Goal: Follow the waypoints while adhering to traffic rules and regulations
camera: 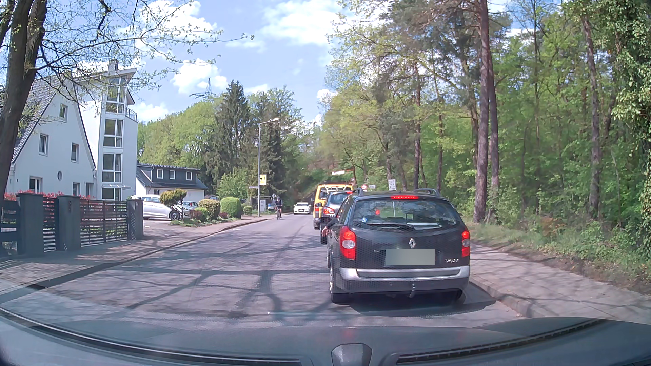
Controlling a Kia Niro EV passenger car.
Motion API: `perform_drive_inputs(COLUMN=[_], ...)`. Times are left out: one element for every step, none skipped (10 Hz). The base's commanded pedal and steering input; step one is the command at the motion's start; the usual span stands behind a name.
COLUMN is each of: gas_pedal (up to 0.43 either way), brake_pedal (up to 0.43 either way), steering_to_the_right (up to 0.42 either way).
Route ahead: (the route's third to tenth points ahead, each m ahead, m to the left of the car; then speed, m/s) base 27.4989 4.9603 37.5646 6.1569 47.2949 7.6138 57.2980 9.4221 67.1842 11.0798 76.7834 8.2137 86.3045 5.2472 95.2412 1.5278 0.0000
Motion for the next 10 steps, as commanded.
perform_drive_inputs(gas_pedal=[0.0,0.0,0.0,0.0,0.0,0.0,0.0,0.0,0.0,0.0], brake_pedal=[0.165,0.165,0.165,0.165,0.165,0.165,0.165,0.165,0.165,0.165], steering_to_the_right=[0.002,0.001,0.001,0.002,0.001,0.001,0.002,0.001,0.002,0.001])
